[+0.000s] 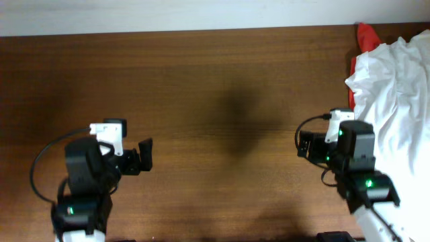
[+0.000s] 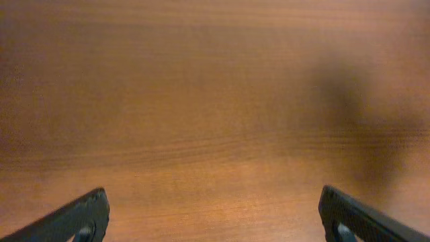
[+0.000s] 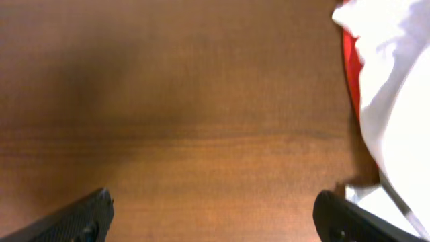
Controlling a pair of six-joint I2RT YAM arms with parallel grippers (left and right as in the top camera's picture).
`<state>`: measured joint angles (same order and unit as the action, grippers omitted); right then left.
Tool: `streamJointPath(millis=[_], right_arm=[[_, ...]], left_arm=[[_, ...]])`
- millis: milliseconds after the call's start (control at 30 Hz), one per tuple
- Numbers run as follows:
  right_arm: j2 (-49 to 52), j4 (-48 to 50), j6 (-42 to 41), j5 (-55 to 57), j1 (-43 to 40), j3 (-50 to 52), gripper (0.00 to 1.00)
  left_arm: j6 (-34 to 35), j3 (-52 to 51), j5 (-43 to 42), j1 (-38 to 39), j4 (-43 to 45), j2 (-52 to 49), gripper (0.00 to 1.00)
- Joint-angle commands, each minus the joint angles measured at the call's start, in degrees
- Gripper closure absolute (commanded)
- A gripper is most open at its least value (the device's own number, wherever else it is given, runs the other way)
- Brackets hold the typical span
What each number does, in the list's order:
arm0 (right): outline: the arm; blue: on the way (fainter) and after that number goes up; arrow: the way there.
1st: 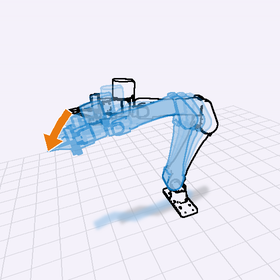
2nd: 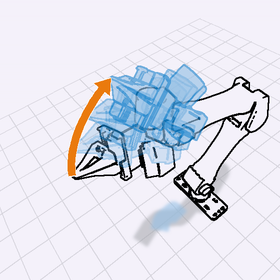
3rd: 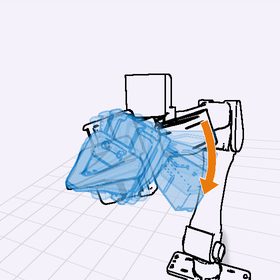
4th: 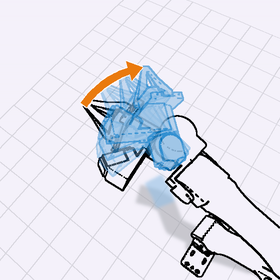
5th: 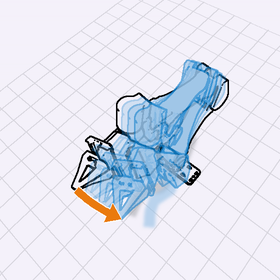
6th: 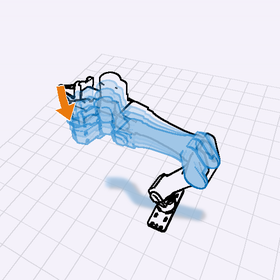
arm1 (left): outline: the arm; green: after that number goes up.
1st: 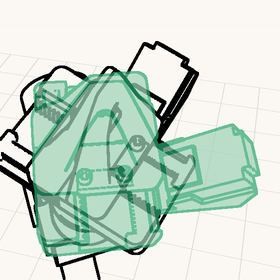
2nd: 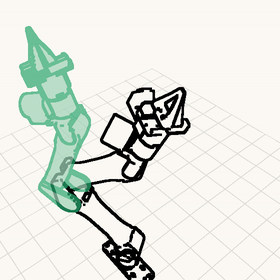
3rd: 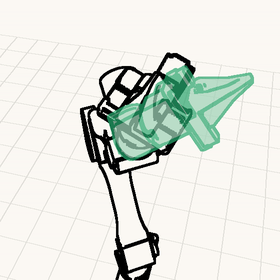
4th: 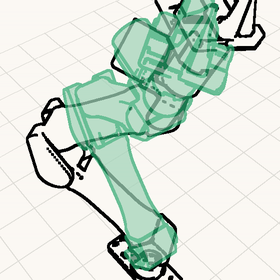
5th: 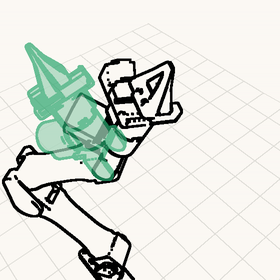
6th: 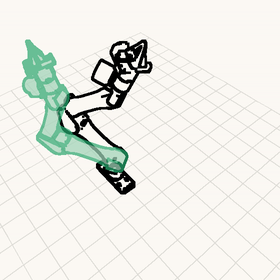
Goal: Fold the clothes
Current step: 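Move the right gripper to the white T-shirt pile and grasp its edge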
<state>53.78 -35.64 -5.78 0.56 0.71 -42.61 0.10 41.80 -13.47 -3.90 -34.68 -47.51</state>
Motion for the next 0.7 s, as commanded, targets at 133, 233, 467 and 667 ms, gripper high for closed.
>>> streamJointPath(millis=[133,233,467,667], right_arm=[[7.72,-10.71,-0.26,0.74,-0.37,-10.45,0.01],[7.8,-10.88,-0.31,6.56,-0.37,-10.45,0.01],[20.79,-12.41,-7.04,19.65,-8.52,-10.45,0.01],[32.81,-11.85,-7.5,19.43,-15.52,-10.45,0.05]], left_arm=[[0.37,10.58,-9.68,-0.24,-9.14,-7.65,0.01],[0.37,10.58,-9.7,-0.24,-8.9,-7.65,0.01],[0.37,10.58,-9.7,-0.24,-7.41,-7.65,0.01],[0.39,10.58,-9.7,-0.24,-7.41,-7.65,0.07]])
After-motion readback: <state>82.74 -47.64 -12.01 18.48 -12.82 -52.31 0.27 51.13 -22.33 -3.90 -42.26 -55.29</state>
